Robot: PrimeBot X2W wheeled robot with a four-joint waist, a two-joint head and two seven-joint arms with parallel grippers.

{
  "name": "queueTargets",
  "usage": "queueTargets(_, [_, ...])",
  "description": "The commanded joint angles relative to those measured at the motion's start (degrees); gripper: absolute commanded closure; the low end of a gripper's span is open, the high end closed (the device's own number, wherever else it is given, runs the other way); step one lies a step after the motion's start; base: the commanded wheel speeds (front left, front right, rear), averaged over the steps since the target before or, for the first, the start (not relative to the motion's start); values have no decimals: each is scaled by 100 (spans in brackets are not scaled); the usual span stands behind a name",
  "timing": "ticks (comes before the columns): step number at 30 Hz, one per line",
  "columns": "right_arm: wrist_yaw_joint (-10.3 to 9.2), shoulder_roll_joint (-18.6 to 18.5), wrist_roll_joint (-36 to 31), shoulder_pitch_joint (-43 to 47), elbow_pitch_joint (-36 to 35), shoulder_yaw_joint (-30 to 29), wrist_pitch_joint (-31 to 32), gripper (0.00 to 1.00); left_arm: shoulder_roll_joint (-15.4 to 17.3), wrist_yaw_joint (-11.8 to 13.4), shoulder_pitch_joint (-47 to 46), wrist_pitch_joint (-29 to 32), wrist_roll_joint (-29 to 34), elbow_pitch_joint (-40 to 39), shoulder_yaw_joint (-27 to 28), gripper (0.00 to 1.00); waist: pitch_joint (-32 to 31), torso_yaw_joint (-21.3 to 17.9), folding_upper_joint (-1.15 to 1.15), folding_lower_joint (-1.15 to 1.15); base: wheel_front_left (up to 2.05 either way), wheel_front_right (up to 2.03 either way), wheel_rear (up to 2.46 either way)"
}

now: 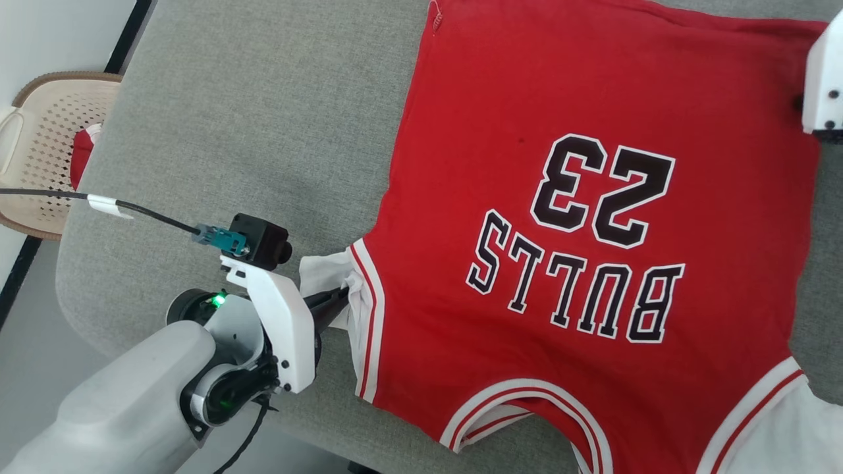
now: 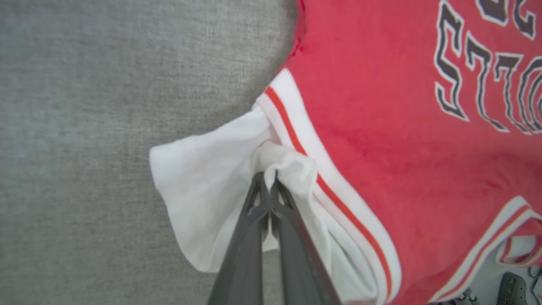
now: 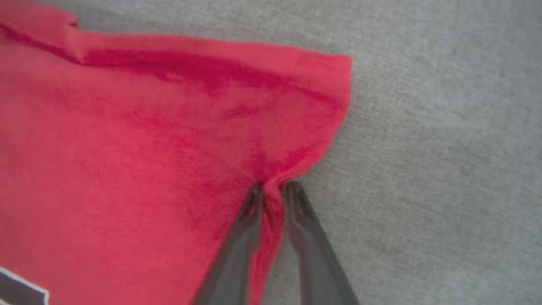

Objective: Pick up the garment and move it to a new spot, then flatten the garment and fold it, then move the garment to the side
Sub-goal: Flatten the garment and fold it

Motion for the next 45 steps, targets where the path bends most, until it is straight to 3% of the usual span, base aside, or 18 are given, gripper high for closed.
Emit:
queueTargets(1, [0, 38, 97, 527, 361, 122, 51, 100, 7, -16, -15, -22, -22, 112, 19, 100, -43, -62, 0, 0, 0, 0, 0])
queueTargets(8, [0, -201, 929, 568, -429, 1095, 9, 100, 232, -10, 159, -169, -112, 195, 136, 100, -317, -466, 0, 0, 0, 0, 0])
queueTargets(17, [0, -751, 2372, 1633, -2367, 1846, 344, 100, 679, 163, 399, -183, -228, -107, 239, 100, -634, -1006, 0, 0, 0, 0, 0])
queueTargets(24, [0, -939, 2813, 3162, -4135, 1529, 933, 100, 975, 349, 521, -146, -281, -415, 308, 100, -778, -1288, 0, 0, 0, 0, 0])
queueTargets(30, [0, -646, 2770, 4429, -5212, 872, 1193, 100, 1066, 450, 571, -129, -278, -599, 329, 100, -786, -1358, 0, 0, 0, 0, 0])
queueTargets(34, [0, -307, 2576, 5208, -5619, 498, 1148, 100, 1081, 498, 564, -117, -243, -687, 322, 100, -750, -1363, 0, 0, 0, 0, 0])
queueTargets(38, [0, -99, 2293, 5576, -5472, 441, 775, 100, 1035, 501, 531, -96, -226, -709, 305, 100, -711, -1347, 0, 0, 0, 0, 0])
queueTargets(39, [0, -61, 2233, 5588, -5383, 451, 613, 95, 1019, 498, 524, -93, -224, -703, 301, 100, -706, -1344, 0, 0, 0, 0, 0])
queueTargets(41, [-2, -133, 2096, 5611, -5226, 558, 458, 53, 1000, 481, 506, -90, -228, -683, 295, 100, -695, -1332, 0, 0, 0, 0, 0])
queueTargets(42, [-1, -123, 2146, 5595, -5217, 599, 391, 0, 993, 470, 501, -90, -234, -670, 295, 100, -697, -1330, 0, 0, 0, 0, 0])
queueTargets(45, [-3, -155, 2234, 5493, -5397, 530, 371, 0, 968, 451, 504, -110, -256, -655, 303, 100, -709, -1327, 0, 0, 0, 0, 0])
